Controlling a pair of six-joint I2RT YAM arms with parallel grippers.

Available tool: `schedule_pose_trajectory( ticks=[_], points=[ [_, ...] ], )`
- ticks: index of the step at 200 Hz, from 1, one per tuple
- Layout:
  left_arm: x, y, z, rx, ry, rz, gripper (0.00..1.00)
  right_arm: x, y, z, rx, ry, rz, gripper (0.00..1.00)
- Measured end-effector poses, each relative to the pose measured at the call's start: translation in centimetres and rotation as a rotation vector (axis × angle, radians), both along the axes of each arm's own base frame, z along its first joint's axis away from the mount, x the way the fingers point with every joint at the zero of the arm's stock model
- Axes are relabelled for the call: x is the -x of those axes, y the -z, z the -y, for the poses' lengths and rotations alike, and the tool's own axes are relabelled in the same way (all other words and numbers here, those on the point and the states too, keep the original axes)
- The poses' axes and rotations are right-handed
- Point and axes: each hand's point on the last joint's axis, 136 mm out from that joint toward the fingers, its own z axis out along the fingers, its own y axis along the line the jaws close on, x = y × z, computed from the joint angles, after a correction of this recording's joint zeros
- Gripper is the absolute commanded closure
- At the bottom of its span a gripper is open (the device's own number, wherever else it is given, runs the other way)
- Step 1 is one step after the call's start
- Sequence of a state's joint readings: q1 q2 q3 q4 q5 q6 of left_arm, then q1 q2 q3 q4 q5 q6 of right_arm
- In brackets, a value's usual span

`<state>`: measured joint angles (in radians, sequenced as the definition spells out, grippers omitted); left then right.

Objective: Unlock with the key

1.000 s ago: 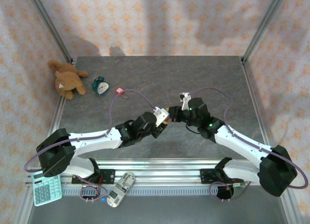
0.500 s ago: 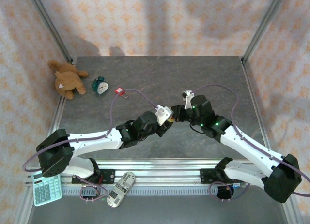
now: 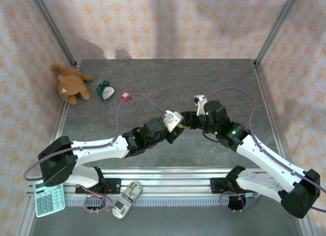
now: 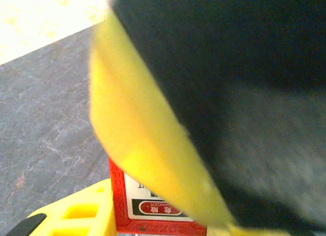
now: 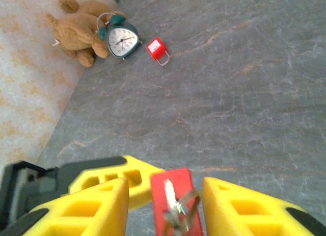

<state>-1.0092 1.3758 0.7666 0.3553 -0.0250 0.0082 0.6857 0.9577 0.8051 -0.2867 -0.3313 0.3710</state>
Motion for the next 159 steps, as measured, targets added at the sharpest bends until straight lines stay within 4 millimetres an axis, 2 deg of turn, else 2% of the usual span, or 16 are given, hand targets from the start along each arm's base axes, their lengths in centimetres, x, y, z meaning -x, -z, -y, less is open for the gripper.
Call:
schedule_pose_trajectory(
  ticks=[35, 100, 129, 159],
  points=[
    [-0.1, -0.4, 0.1, 0.015, -0.002, 0.010, 0.73, 0.0, 0.8, 1.3, 0.032, 0.035, -0.032, 0.51],
    [-0.1, -0.2, -0.1, 0.001, -0.004, 0.011, 0.73, 0.2, -0.7, 2.7, 0.012, 0.058, -0.016, 0.46],
    [-0.1, 0.1, -0.2, -0.013, -0.006, 0.005, 0.73, -0.1, -1.8, 3.2, 0.000, 0.075, 0.005, 0.46],
    [-0.1, 0.3, -0.2, -0.022, -0.005, 0.004, 0.73, -0.4, -1.7, 3.3, 0.007, 0.078, 0.003, 0.53]
  ],
)
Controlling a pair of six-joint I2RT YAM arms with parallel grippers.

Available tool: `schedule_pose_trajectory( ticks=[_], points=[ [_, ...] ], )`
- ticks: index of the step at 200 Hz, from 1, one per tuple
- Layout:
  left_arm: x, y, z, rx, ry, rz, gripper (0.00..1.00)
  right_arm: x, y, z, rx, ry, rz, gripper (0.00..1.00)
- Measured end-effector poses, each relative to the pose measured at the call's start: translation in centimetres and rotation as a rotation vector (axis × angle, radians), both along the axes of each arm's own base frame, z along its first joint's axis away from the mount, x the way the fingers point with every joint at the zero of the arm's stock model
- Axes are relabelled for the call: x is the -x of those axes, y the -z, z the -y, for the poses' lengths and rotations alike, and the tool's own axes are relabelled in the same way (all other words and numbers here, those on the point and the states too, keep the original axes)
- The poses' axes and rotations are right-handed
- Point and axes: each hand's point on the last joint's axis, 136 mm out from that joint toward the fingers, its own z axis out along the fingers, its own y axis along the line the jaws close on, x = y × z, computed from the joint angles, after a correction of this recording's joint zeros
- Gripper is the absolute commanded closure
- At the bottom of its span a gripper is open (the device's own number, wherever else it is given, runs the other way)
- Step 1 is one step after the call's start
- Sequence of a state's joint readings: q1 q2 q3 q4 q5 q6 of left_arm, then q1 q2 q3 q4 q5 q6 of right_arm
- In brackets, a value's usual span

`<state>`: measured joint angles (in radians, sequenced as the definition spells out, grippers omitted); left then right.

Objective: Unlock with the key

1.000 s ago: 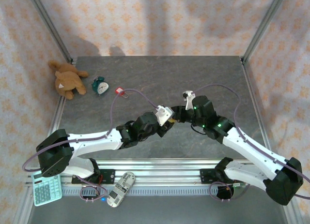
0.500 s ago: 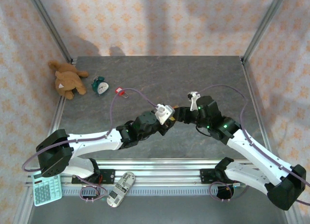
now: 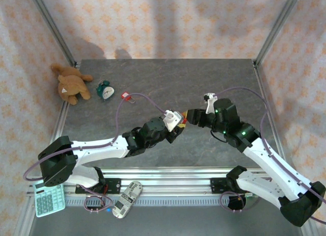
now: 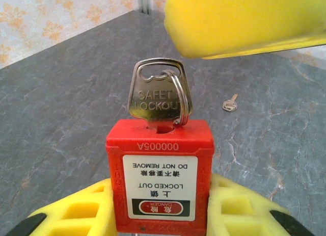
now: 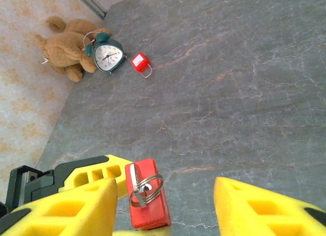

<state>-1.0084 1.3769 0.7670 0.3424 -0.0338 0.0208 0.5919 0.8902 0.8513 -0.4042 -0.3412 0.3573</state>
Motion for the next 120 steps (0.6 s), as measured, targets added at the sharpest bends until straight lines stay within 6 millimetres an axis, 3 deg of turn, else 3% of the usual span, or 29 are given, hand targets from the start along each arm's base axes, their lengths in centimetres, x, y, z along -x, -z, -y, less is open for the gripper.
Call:
schedule_pose_trajectory(
  ticks=[51, 120],
  points=[
    [0.1, 0.6, -0.1, -0.022, 0.002, -0.007, 0.73, -0.6, 1.1, -0.8, 0.022, -0.018, -0.038, 0.58],
    [0.0, 1.1, 0.0, -0.037, 0.004, -0.011, 0.73, -1.0, 0.7, -0.2, 0.021, 0.009, -0.020, 0.58]
  ],
)
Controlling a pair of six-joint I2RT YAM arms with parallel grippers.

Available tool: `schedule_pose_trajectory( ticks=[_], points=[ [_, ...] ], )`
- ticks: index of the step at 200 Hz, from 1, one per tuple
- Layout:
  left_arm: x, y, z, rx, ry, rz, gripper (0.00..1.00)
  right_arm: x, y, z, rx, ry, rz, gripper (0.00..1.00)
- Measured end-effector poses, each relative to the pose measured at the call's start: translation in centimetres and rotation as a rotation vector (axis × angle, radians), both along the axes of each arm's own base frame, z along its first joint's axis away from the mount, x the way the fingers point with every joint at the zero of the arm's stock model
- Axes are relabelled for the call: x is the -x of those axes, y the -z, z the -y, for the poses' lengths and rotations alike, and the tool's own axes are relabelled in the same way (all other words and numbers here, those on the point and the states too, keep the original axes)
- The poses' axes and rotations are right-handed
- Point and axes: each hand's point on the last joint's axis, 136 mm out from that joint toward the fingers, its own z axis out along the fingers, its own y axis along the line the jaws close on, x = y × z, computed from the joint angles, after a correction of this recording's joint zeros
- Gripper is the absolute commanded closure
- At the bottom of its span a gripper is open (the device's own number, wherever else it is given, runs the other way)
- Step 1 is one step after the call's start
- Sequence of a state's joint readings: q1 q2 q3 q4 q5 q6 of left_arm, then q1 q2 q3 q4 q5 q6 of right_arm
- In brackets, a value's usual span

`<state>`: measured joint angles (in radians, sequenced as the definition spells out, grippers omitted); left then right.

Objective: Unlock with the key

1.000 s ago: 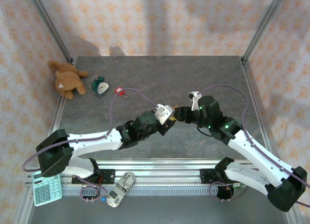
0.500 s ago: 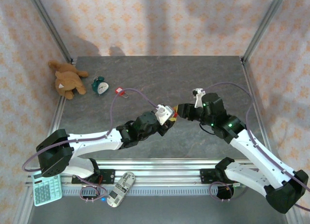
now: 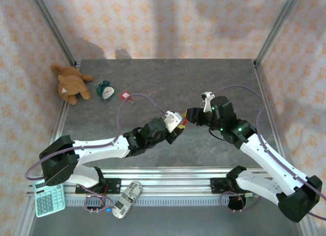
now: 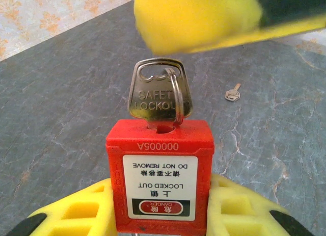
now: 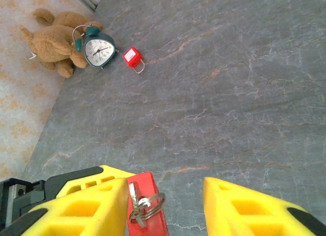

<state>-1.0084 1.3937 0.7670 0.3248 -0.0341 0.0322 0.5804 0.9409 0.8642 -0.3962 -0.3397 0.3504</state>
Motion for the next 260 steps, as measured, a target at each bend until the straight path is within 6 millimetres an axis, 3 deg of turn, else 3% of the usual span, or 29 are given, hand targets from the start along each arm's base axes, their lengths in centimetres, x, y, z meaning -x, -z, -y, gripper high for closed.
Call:
schedule_pose_trajectory(
  ticks=[106, 138, 168, 218, 235, 260],
  points=[
    [-0.2, 1.4, -0.4, -0.061, -0.016, -0.002, 0.73, -0.6, 2.2, -0.6, 0.003, -0.006, -0.037, 0.60],
    [-0.7, 1.1, -0.6, -0.095, -0.029, 0.032, 0.74, -0.5, 1.8, -0.4, -0.006, 0.004, -0.030, 0.52],
    [-2.1, -0.3, -0.9, -0.197, -0.062, 0.120, 0.74, -1.0, 1.4, 1.8, 0.029, 0.117, -0.013, 0.50],
    [-3.0, -1.0, -2.9, -0.529, -0.083, 0.334, 0.74, -2.7, -0.8, 8.0, -0.032, 0.376, 0.022, 0.50],
    [-3.3, -1.2, -3.8, -0.647, -0.093, 0.409, 0.74, -2.6, -1.2, 8.2, -0.060, 0.376, 0.018, 0.50],
    [-3.7, -0.5, -4.8, -0.810, -0.109, 0.532, 0.74, -2.3, -0.8, 6.7, -0.089, 0.303, -0.021, 0.50]
  ],
)
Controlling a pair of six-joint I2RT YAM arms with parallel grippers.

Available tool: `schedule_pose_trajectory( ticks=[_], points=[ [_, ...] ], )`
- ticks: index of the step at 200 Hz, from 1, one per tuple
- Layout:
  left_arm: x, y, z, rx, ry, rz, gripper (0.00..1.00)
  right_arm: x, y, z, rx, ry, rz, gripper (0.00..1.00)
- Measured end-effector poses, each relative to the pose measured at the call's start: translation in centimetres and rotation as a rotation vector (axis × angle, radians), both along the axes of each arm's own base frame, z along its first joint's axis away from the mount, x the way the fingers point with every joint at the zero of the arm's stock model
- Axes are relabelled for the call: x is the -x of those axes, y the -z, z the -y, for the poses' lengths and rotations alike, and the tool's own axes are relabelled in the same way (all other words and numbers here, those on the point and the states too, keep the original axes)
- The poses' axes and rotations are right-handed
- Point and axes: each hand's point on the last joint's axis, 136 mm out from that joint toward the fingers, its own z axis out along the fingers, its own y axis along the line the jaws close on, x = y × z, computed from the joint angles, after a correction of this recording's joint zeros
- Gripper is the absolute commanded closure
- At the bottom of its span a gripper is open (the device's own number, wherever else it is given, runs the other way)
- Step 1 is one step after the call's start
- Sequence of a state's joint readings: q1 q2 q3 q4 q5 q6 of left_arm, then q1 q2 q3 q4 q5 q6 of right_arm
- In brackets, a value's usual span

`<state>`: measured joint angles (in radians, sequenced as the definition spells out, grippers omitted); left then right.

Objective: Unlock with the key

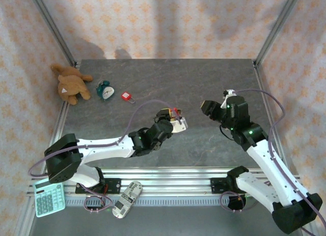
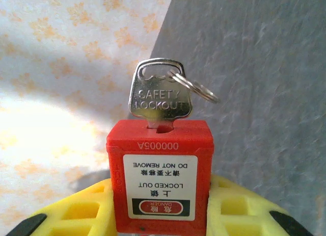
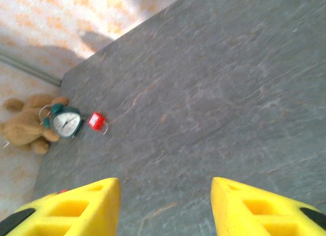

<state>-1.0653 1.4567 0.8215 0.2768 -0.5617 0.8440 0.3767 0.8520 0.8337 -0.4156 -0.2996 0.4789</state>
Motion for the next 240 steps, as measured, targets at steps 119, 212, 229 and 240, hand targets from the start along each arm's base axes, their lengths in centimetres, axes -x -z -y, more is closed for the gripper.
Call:
schedule_pose_trajectory(
  ticks=[119, 212, 229, 240],
  points=[
    [-0.1, 3.1, 1.7, -0.291, 0.008, 0.315, 0.75, 1.8, 4.2, -5.7, -0.007, -0.305, -0.166, 0.56],
    [0.5, 3.2, 2.3, -0.304, 0.007, 0.356, 0.76, 2.3, 6.7, -6.5, 0.122, -0.350, -0.241, 0.57],
    [0.6, 3.2, 2.5, -0.305, 0.011, 0.361, 0.76, 2.2, 6.9, -6.5, 0.127, -0.346, -0.246, 0.57],
    [0.7, 3.2, 2.6, -0.308, 0.015, 0.364, 0.76, 2.2, 7.1, -6.5, 0.129, -0.346, -0.252, 0.57]
  ],
)
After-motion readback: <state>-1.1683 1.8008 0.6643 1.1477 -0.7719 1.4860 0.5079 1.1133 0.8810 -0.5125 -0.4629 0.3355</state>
